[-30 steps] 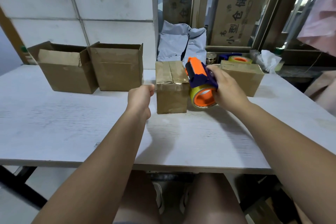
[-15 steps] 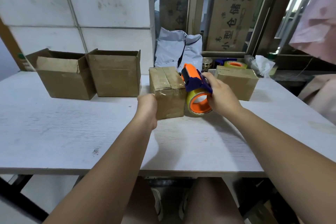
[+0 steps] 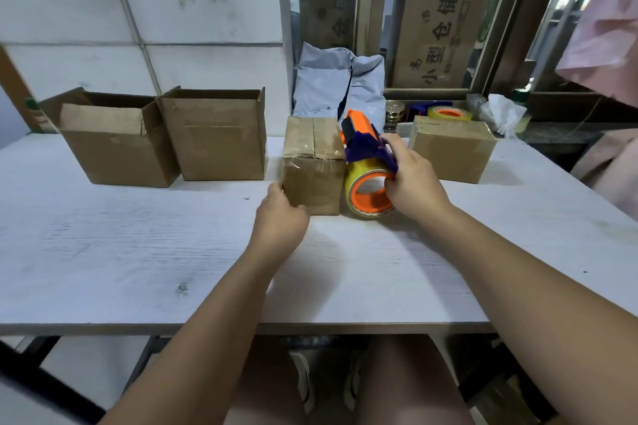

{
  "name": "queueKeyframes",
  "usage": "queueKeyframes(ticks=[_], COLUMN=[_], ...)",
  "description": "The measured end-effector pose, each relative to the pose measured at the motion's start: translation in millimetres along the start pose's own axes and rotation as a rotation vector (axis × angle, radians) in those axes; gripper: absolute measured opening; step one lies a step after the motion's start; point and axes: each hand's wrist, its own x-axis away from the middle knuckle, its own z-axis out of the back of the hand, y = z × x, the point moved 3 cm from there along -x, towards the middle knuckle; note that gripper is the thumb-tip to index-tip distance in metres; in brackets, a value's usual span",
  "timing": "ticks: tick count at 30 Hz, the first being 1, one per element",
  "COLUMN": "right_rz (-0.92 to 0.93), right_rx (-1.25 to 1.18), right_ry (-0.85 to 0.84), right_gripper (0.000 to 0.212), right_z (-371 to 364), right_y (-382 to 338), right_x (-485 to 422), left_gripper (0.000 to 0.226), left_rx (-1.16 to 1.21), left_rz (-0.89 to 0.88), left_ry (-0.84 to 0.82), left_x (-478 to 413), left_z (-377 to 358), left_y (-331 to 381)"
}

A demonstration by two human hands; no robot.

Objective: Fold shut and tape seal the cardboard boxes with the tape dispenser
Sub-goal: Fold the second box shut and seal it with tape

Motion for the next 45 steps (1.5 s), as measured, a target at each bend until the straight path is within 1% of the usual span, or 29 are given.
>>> queueKeyframes(ticks=[1, 2, 3, 5, 6, 7, 9, 10, 13, 14, 16, 19, 22, 25, 27, 29, 32, 37, 45], right_rz=[-0.011, -0.023, -0.033, -0.032, -0.025, -0.019, -0.019, -0.024, -0.062, -0.075, -0.078, -0.037, 0.003, 0.027, 0.049, 0.057, 0.021, -0.062, 0.003], right_rx=[-0.002, -0.01, -0.024, -0.064, -0.081, -0.095, -0.122, -0.138, -0.163, -0.159, -0.13, -0.047, -0.011, 0.001, 0.004, 0.009, -0.019, -0.099, 0.035], right_ry=[-0.006, -0.01, -0.009, 0.009, 0.016, 0.021, 0.032, 0.04, 0.049, 0.057, 0.092, 0.09, 0.043, 0.041, 0.041, 0.032, 0.03, 0.036, 0.043], right_gripper=[0.063, 0.065, 0.066, 0.068, 0.068, 0.068, 0.067, 0.067, 0.064, 0.063, 0.062, 0.057, 0.054, 0.056, 0.056, 0.055, 0.054, 0.053, 0.049], right_z=[0, 0, 0, -1, -2, -3, -3, -1, 4, 6, 14, 27, 36, 42, 44, 44, 39, 17, 23], right_y=[0, 0, 0, -2, -3, -3, -3, -3, -1, -1, -1, -3, -5, -6, -7, -9, -7, 14, 16], right_x=[0, 1, 2, 6, 7, 8, 8, 7, 3, 1, -5, -14, -19, -19, -19, -20, -18, -3, -3], left_gripper=[0.066, 0.072, 0.079, 0.084, 0.084, 0.082, 0.074, 0.066, 0.038, 0.034, 0.029, 0.025, 0.035, 0.046, 0.049, 0.049, 0.048, 0.045, 0.044], left_rx=[-0.022, -0.043, -0.109, -0.381, -0.534, -0.663, -0.814, -0.841, -0.863, -0.892, -0.945, -0.951, -0.945, -0.946, -0.915, -0.882, -0.857, -0.797, -0.756], left_rz=[0.014, -0.049, -0.186, -0.491, -0.573, -0.582, -0.514, -0.505, -0.563, -0.576, -0.579, -0.619, -0.628, -0.738, -0.79, -0.809, -0.822, -0.918, -0.883], left_ry=[0.021, 0.082, 0.163, 0.273, 0.289, 0.283, 0.285, 0.316, 0.462, 0.489, 0.475, 0.483, 0.406, 0.45, 0.479, 0.461, 0.442, 0.439, 0.381], left_x=[0, 3, 7, 13, 12, 9, 2, 0, -1, -2, -5, -9, -16, -20, -25, -31, -36, -39, -44], left_z=[3, 6, 7, 1, -3, -6, -8, -7, -5, -5, -6, -4, -8, -6, -4, -3, -2, 0, 1], left_y=[0, 4, 10, 23, 26, 28, 29, 30, 33, 34, 35, 39, 37, 37, 35, 34, 33, 26, 29])
